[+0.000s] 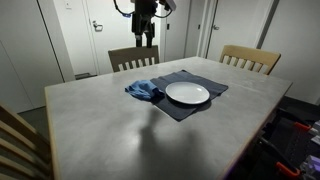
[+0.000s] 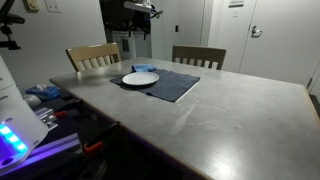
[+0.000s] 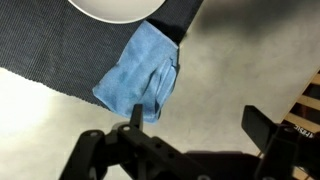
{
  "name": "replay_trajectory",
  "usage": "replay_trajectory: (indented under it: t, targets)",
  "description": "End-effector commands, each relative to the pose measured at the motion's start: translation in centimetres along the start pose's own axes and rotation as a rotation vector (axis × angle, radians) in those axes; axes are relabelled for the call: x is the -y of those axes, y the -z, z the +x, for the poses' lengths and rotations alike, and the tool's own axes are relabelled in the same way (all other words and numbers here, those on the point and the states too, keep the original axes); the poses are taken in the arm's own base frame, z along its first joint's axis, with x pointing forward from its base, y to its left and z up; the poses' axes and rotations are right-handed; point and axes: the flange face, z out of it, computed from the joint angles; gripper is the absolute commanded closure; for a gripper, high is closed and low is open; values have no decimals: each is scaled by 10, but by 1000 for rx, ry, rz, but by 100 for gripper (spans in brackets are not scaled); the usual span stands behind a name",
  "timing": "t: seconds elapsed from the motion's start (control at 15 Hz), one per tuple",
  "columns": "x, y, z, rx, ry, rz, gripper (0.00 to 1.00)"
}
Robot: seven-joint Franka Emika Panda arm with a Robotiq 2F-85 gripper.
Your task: Use the blue towel to wipe the white plate
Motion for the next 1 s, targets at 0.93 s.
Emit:
replay_trajectory:
  t: [0.93]
  targets:
    - [-34,-115,4,107,-440,48,0]
